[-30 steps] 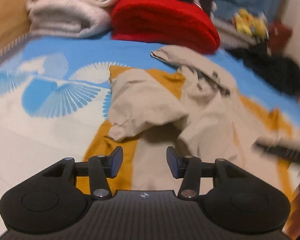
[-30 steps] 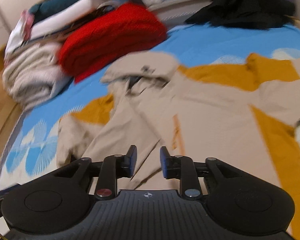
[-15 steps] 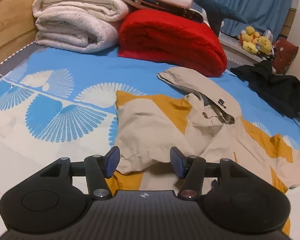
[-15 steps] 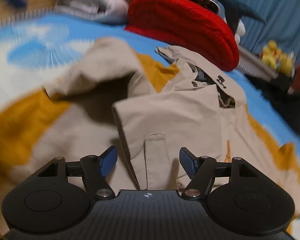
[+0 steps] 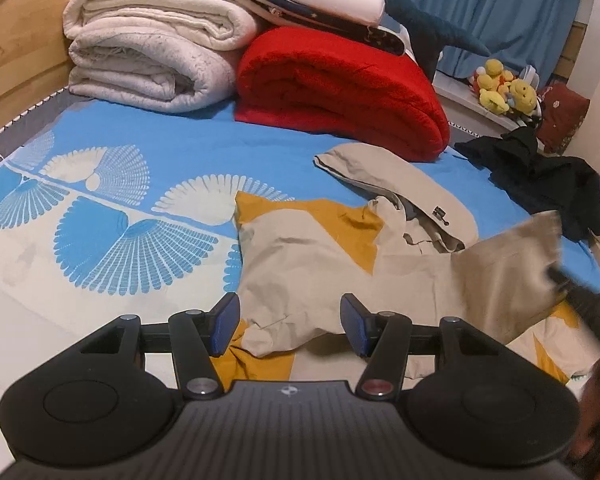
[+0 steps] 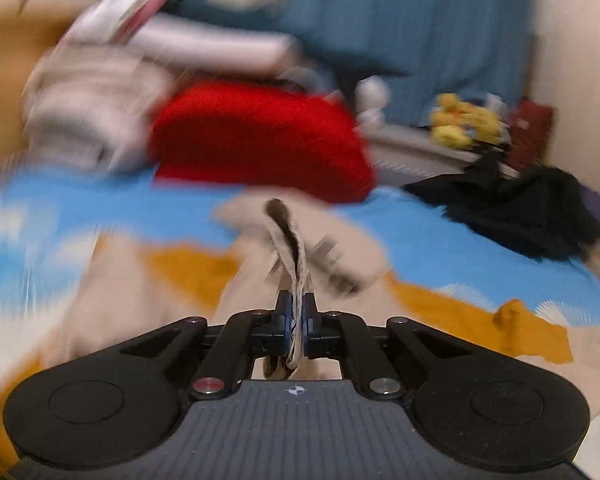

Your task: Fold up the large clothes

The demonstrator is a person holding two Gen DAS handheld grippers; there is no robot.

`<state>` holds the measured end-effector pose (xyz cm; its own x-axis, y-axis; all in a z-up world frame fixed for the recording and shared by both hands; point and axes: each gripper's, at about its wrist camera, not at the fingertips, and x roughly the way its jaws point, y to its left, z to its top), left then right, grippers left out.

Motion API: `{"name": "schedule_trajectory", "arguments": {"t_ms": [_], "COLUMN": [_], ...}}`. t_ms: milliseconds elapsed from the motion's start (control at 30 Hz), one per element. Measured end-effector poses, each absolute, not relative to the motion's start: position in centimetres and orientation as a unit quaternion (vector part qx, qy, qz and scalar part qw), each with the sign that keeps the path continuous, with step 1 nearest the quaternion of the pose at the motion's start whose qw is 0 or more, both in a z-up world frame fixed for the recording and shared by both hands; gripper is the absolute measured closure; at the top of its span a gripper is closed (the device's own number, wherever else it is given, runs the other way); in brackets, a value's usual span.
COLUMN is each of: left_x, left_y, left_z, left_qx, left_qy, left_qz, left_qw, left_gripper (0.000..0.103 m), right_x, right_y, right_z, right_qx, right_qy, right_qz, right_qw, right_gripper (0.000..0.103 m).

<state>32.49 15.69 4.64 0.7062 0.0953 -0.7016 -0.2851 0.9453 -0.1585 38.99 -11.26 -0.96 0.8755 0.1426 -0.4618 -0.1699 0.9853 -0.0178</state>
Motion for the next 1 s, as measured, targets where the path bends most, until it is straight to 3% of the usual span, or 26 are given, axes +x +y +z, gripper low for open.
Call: {"name": "schedule_trajectory", "arguments": {"t_ms": [133,367,533,800,1000], "left_x": [32.5,33.0,33.0,32.7,32.8], "left_y": [15.8,15.5,16.8,20.3,20.8], "left_z": [4.6,4.1,3.8,3.9,3.6], "left_qx": [-0.131,-0.131,-0.147,-0.177,-0.180], "left_qy": [0.368,0.378,0.382,0.382,0.385], "left_qz": [0.101,0.098,0.103,0.139,0.145], "left_qw": [0.915,0.911,0.906,0.897,0.894], "left_gripper": [0.042,0.042,0.042,0.042,0.042], "right_x": [42.6,45.7,43.4,41.9,45.7], "right_y": [-18.5,-27.1,-27.0,-25.1,-25.5], "right_z": [-0.6,-5.0,-8.1,-13.6,-15.9], "right_qx": [0.024,0.112,0.167,0.277,0.340], "right_qy": [0.247,0.301,0.329,0.426,0.424], "right_qz": [0.004,-0.092,-0.076,-0.035,-0.050], "right_qw": [0.969,0.942,0.926,0.861,0.838], "right_gripper": [0.101,0.097,0.064,0.058,0.058]}}
